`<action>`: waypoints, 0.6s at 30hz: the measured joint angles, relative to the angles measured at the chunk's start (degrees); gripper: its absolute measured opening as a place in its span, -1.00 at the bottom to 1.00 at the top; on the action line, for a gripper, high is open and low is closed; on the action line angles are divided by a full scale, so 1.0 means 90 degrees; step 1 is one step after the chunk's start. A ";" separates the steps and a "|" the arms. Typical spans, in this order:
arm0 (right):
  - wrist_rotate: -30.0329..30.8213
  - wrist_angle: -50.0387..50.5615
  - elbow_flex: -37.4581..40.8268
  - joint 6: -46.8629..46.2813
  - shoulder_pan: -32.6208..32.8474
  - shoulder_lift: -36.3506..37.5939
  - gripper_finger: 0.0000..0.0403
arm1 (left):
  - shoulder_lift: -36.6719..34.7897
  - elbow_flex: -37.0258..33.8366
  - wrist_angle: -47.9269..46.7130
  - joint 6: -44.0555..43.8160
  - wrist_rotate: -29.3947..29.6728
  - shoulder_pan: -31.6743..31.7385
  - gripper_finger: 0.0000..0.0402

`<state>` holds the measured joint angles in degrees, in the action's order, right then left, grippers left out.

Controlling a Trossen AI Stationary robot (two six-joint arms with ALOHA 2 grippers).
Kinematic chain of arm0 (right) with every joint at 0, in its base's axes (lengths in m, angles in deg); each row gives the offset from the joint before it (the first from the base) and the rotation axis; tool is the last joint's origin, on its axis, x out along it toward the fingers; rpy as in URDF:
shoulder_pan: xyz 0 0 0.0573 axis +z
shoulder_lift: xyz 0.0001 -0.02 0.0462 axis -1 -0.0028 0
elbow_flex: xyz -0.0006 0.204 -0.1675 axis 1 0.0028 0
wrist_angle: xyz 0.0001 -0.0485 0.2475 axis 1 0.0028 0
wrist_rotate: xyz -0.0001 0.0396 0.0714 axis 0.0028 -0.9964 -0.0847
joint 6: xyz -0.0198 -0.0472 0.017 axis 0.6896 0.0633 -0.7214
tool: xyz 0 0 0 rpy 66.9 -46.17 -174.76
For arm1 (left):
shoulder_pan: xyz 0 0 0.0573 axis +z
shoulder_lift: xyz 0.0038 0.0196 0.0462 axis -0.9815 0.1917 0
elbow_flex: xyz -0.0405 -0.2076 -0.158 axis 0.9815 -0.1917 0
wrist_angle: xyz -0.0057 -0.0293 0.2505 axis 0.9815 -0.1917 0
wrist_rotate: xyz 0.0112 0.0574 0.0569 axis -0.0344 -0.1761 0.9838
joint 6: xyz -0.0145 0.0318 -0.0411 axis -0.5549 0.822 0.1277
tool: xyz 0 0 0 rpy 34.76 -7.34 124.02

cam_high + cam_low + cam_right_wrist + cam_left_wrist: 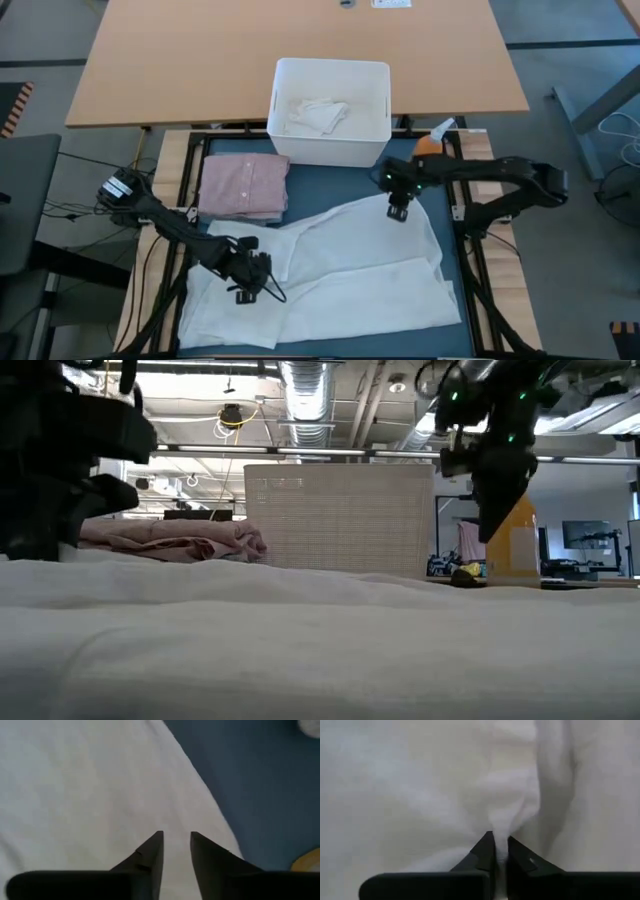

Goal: Fold Laundry from Bin
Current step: Fold the white shirt

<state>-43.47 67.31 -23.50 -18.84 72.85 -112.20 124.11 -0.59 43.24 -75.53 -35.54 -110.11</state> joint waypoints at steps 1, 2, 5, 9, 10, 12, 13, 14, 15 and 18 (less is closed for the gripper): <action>-0.0003 0.0000 0.0000 0.0236 -0.0144 -0.0177 -0.36 | 0.0000 0.0079 -0.0074 0.0018 -0.0025 0.0000 -0.96; -0.0005 -0.0005 0.0000 0.0468 -0.0273 -0.0371 -0.31 | 0.0000 0.0180 -0.0184 0.0047 -0.0024 0.0003 -0.96; 0.0151 0.0001 0.0000 0.1015 -0.0581 -0.0946 -0.14 | 0.0000 0.0497 -0.0502 0.0155 0.0017 0.0007 -0.99; 0.0408 -0.0013 -0.0010 0.1457 -0.0882 -0.1540 -0.01 | 0.0000 0.0907 -0.1227 0.0165 0.0201 0.0007 -1.00; 0.0456 -0.0038 -0.0010 0.1495 -0.0941 -0.1648 0.01 | 0.0000 0.1003 -0.1383 0.0166 0.0276 0.0007 -1.00; 0.0478 -0.0164 -0.0010 0.1604 -0.1042 -0.1797 0.01 | 0.0000 0.1168 -0.1696 0.0169 0.0401 0.0010 -1.00; 0.0481 -0.0260 -0.0012 0.1635 -0.1094 -0.1852 0.01 | 0.0000 0.1252 -0.1853 0.0167 0.0452 0.0010 -1.00; 0.0478 -0.0346 -0.0012 0.1670 -0.1147 -0.1887 0.00 | 0.0000 0.1331 -0.1983 0.0169 0.0497 0.0011 -1.00; 0.0478 -0.0433 -0.0014 0.1729 -0.1194 -0.1920 -0.01 | 0.0000 0.1399 -0.2088 0.0169 0.0530 0.0028 -1.00; 0.0479 -0.0559 -0.0017 0.1933 -0.1315 -0.1951 -0.07 | 0.0000 0.1578 -0.2471 0.0162 0.0554 0.0065 -1.00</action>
<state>-39.16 62.28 -23.66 -1.44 61.02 -129.76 124.11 13.61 21.00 -74.06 -30.55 -109.52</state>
